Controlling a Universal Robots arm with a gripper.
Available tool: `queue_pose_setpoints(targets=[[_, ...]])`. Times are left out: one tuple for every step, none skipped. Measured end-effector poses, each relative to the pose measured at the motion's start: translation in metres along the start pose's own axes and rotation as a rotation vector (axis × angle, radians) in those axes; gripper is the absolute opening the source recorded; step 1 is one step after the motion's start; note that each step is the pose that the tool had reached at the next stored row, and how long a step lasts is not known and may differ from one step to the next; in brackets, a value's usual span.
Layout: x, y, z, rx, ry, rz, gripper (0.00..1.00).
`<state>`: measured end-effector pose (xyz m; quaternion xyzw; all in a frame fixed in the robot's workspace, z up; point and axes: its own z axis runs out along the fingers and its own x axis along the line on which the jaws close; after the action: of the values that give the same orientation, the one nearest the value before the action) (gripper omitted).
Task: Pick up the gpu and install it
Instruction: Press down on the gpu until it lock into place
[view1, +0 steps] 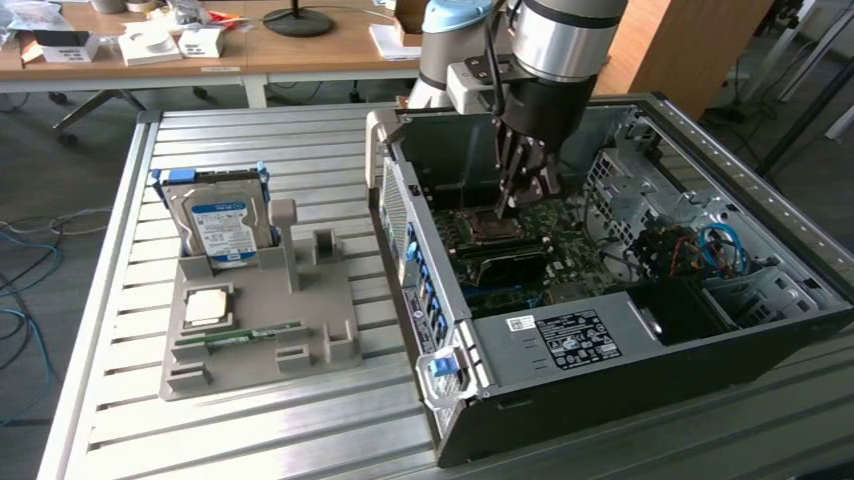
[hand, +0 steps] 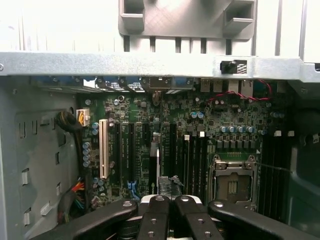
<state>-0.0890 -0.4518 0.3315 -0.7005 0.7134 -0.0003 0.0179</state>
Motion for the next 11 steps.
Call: queue_pose_setpoints(targets=[[0.0, 0.0, -0.0007, 0.0002, -0.0003, 0.0, 0.11], [-0.0001, -0.0001, -0.0012, 0.0002, -0.0005, 0.0, 0.11], [0.0, -0.0001, -0.0014, 0.0003, -0.0007, 0.0, 0.11], [-0.0001, -0.0001, -0.0019, 0.0003, -0.0006, 0.0, 0.11], [-0.0001, -0.0001, -0.0028, 0.0002, -0.0004, 0.0, 0.11], [-0.0001, -0.0001, -0.0036, 0.0002, -0.0004, 0.0, 0.11], [-0.0002, -0.0001, -0.0043, 0.0002, -0.0006, 0.0, 0.11], [-0.0002, -0.0002, -0.0049, 0.0003, -0.0006, 0.0, 0.11], [-0.0001, -0.0002, -0.0051, 0.0003, -0.0008, 0.0, 0.11], [-0.0002, -0.0002, -0.0052, 0.0004, -0.0008, 0.0, 0.11], [-0.0002, -0.0002, -0.0052, 0.0004, -0.0008, 0.0, 0.11]])
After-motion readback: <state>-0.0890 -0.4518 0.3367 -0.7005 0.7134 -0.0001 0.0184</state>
